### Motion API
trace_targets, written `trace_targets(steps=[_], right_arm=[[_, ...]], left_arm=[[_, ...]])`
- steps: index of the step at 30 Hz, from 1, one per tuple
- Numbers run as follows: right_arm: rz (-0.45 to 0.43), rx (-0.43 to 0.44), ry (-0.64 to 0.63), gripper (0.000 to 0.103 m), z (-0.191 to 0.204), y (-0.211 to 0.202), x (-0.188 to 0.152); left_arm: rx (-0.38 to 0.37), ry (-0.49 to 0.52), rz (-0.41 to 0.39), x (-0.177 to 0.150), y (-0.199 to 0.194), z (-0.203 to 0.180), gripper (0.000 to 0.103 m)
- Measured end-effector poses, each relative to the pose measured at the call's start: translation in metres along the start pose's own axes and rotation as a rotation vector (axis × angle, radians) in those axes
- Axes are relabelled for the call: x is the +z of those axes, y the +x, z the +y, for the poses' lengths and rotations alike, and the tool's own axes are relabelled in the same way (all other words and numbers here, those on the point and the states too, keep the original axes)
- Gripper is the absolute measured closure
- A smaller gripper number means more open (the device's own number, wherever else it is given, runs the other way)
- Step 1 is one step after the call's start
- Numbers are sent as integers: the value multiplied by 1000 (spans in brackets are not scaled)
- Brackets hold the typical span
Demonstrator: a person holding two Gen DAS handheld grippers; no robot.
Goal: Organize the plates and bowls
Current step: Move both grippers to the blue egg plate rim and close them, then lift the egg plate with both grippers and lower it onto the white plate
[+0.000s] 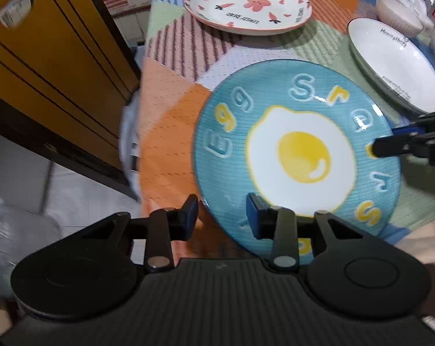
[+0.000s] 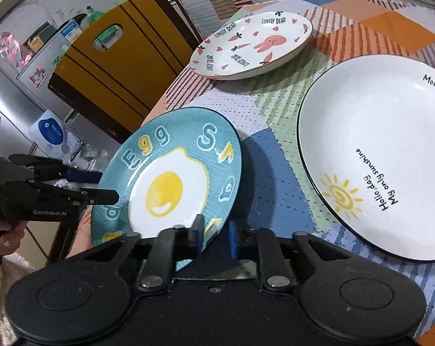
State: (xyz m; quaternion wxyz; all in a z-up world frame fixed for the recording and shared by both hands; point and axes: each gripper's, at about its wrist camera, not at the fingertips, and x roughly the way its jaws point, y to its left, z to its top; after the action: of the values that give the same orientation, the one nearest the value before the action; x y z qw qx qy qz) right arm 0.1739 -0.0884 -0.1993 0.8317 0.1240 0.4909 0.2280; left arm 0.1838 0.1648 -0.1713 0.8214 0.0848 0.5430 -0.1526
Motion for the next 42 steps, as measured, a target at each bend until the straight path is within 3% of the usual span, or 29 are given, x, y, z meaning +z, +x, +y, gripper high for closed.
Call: trace_targets(steps=[9, 13, 18, 25, 35, 36, 42], right_arm=[[-6, -33, 7, 87, 2, 8, 3], [-1, -4, 53, 86, -4, 14, 6], [19, 12, -35, 84, -2, 14, 8], [23, 65, -75, 84, -1, 5, 11], [-98, 34, -110, 84, -2, -57, 28], [-76, 65, -160, 84, -4, -64, 29], [-154, -2, -137, 83, -28, -97, 38]], left_arm=[[62, -152, -7, -3, 2, -8, 68], [-10, -274, 19, 0, 5, 9, 69], [-153, -379, 37, -5, 6, 33, 70], [-60, -251, 23, -2, -13, 9, 70], [-132, -222, -109, 33, -59, -20, 70], [-143, -210, -112, 37, -60, -25, 70], [-183, -149, -117, 69, -56, -59, 70]])
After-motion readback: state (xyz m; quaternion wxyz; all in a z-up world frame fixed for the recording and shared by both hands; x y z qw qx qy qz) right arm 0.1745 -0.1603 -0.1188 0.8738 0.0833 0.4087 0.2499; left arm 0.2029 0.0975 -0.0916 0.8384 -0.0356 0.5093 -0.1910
